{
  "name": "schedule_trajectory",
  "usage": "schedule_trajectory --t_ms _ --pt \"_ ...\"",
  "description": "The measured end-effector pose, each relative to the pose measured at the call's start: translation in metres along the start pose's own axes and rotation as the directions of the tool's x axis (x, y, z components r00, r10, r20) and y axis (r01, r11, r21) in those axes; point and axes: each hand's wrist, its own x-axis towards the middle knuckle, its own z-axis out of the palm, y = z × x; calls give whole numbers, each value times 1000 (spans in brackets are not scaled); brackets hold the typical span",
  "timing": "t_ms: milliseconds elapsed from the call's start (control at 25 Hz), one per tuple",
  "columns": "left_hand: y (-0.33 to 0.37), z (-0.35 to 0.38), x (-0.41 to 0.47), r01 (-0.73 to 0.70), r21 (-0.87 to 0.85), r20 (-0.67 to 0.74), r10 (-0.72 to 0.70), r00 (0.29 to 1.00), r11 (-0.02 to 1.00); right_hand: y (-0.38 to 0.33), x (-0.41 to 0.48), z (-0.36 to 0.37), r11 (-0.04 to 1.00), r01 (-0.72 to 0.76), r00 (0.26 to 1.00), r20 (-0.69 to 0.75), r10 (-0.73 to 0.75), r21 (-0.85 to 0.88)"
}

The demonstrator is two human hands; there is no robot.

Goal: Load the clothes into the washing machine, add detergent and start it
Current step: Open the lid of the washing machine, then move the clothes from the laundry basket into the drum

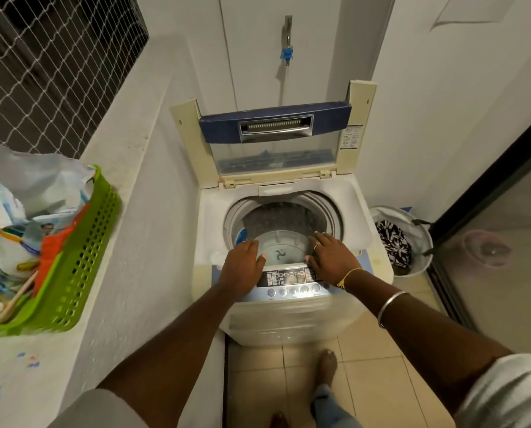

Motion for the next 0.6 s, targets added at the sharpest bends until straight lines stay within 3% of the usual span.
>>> schedule_trajectory --t_ms 600 --pt "84 22 35 -108 39 51 106 993 993 50 -21 -12 998 27 999 -25 -25 61"
